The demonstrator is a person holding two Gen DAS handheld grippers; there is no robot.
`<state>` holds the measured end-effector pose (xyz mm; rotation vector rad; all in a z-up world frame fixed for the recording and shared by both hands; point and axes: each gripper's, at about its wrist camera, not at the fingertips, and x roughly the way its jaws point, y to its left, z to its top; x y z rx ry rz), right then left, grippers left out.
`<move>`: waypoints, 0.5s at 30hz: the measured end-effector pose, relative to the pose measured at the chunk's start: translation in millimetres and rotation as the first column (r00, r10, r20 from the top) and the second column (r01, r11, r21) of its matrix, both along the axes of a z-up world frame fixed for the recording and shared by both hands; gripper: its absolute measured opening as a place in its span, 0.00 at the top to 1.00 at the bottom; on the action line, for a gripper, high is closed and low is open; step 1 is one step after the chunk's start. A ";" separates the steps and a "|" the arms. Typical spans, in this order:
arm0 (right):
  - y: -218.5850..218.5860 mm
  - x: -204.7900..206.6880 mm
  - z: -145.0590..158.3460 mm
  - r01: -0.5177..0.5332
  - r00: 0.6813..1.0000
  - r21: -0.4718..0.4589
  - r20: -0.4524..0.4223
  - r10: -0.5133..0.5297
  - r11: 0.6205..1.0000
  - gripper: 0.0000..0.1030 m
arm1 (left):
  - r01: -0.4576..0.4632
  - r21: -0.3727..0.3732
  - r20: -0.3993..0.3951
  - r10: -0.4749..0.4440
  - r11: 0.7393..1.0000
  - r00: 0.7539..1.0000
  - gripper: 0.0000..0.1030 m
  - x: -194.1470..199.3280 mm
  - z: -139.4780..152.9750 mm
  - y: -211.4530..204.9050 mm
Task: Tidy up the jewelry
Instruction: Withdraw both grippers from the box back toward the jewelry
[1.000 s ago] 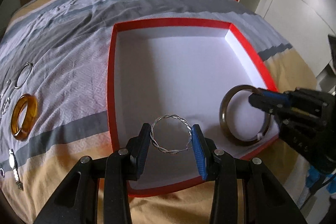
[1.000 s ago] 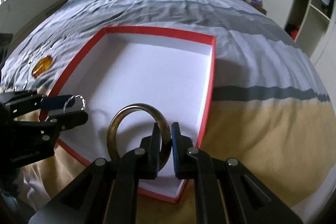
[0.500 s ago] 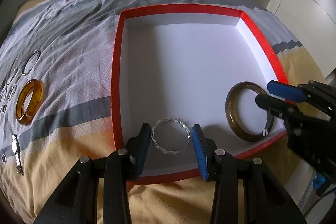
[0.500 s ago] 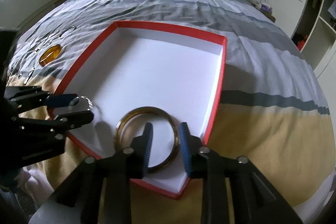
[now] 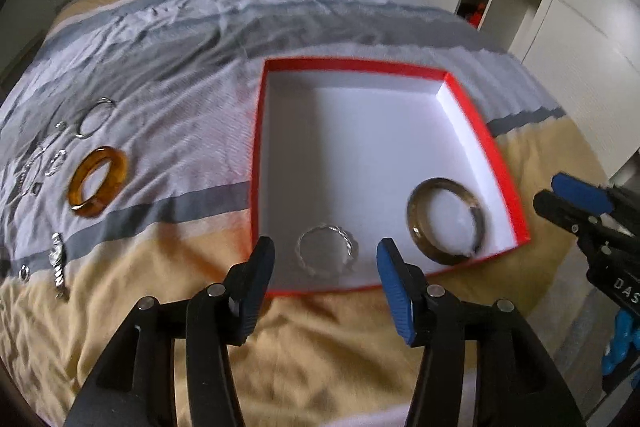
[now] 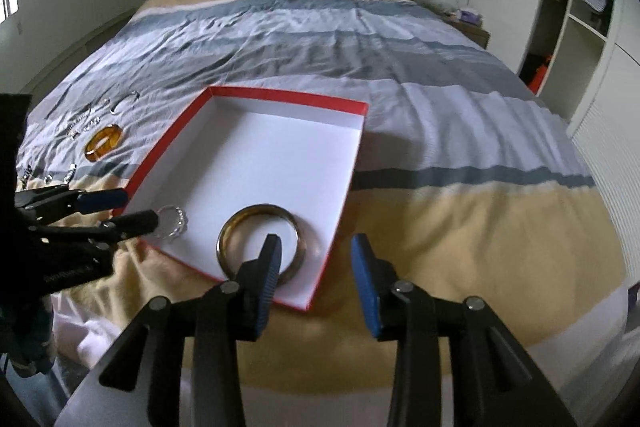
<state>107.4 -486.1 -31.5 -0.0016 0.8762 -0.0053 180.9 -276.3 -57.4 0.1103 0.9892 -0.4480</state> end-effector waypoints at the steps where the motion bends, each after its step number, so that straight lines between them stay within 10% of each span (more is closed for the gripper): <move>1: 0.6 -7.3 4.2 0.008 1.000 0.008 0.006 -0.008 1.000 0.66 | -0.002 0.001 0.007 0.002 1.000 1.000 0.49 -6.0 5.8 3.4; 15: 77.2 -115.7 103.0 -0.049 0.983 -0.001 0.175 0.049 0.999 0.66 | -0.122 0.034 0.136 0.117 0.992 0.984 0.31 -116.5 94.5 101.7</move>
